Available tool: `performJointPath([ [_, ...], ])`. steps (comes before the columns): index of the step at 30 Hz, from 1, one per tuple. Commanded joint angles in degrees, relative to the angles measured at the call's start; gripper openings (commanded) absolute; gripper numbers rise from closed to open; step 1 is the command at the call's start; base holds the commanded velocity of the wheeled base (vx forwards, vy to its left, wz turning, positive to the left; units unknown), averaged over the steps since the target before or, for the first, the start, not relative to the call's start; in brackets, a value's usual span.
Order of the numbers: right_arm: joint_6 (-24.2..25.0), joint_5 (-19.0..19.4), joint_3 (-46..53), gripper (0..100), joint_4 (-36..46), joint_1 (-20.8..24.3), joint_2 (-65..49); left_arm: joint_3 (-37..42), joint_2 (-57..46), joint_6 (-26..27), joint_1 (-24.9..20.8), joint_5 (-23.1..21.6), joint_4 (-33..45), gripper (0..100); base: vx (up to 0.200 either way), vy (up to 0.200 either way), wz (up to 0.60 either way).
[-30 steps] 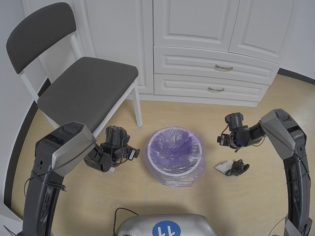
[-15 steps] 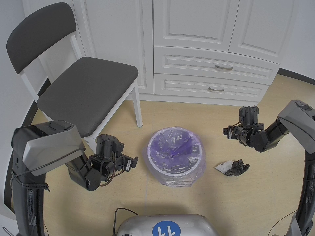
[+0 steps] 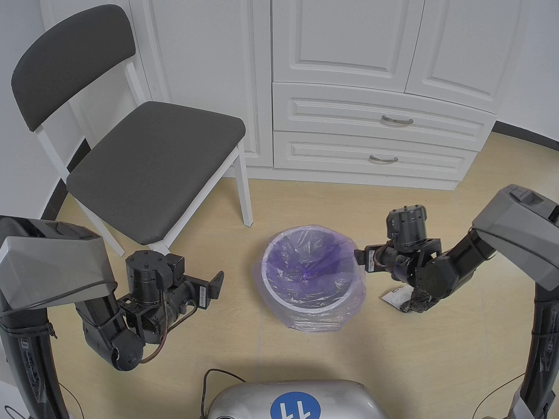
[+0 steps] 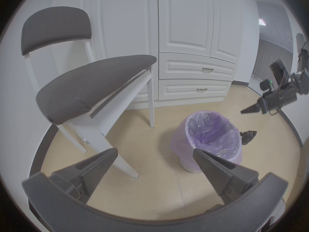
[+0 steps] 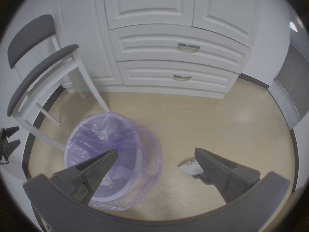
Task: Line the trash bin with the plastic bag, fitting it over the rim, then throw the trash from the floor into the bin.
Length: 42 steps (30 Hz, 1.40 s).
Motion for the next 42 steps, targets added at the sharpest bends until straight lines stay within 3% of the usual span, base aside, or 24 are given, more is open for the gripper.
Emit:
performJointPath([
  [1,0.6,0.0,-1.2,100,0.3,3.4,5.8,6.0,-1.0,-0.9,0.7,0.6,-4.2,100,0.000,0.000,0.00],
  [7,0.5,-0.6,-2.4,100,-0.1,4.9,8.4,6.5,-1.0,-1.0,1.0,0.7,-7.6,100,0.000,0.000,0.00],
  [12,-0.1,-0.7,-5.2,100,0.2,4.6,11.0,6.7,-1.2,-0.8,1.0,3.3,-7.7,100,0.000,0.000,0.00],
  [17,-8.4,-0.8,-17.8,100,4.0,0.6,14.6,6.8,-1.2,-1.1,1.4,4.7,-7.8,100,0.000,0.000,0.00],
  [29,-8.5,-0.8,-25.1,100,6.4,-0.2,21.5,7.1,-2.5,-1.2,3.1,5.3,-7.8,100,0.000,0.000,0.00],
  [42,-8.7,-0.9,-25.3,100,6.8,-2.7,22.5,7.4,-3.3,-1.3,3.2,6.5,-7.8,100,0.000,0.000,0.00],
])
